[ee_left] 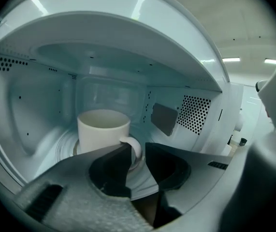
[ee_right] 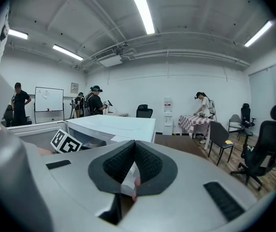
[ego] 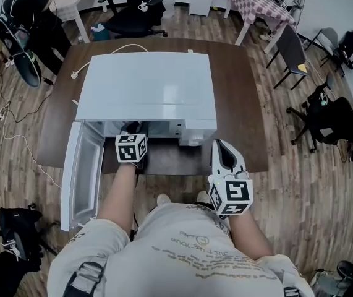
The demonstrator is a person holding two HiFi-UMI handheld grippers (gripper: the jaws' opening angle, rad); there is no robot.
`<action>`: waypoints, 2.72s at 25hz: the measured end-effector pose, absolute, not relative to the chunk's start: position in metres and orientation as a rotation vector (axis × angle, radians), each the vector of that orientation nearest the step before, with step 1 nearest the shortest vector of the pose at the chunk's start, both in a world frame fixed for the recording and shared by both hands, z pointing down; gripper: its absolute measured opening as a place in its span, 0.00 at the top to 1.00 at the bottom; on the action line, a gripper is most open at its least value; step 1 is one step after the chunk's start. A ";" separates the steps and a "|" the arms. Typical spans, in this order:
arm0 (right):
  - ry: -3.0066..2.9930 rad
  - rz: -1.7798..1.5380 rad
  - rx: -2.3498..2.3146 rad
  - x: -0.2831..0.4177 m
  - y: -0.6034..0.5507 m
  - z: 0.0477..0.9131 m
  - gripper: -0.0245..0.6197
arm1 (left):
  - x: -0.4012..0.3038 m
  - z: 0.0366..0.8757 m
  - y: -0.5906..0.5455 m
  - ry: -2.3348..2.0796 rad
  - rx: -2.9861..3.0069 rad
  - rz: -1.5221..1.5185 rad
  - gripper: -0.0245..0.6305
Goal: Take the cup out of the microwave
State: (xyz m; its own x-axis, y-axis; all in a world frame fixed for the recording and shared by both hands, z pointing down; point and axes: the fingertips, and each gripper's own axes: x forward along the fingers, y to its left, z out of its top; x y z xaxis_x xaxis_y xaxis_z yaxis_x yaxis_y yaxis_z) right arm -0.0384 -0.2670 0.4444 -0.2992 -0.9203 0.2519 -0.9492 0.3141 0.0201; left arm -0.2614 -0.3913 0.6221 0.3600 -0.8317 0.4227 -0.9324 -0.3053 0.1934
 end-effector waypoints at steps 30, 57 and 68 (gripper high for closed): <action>-2.405 0.166 1.602 -0.033 -0.268 0.444 0.94 | -0.242 0.605 -0.365 -1.654 2.310 0.356 0.90; -2.838 0.208 0.854 -0.140 -0.237 0.445 0.94 | -0.242 0.500 -0.209 -1.988 2.105 0.229 0.91; -2.876 0.241 0.693 -0.162 -0.222 0.450 0.94 | -0.211 0.448 -0.173 -2.062 2.119 0.165 0.91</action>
State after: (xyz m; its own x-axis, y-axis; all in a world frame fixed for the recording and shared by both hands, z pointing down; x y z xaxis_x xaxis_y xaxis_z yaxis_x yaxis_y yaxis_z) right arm -0.1624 -0.2223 0.4501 -0.8767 -0.4350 0.2053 -0.4631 0.8788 -0.1155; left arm -0.2114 -0.1731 0.4476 0.0320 -0.9784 0.2041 -0.9984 -0.0219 0.0517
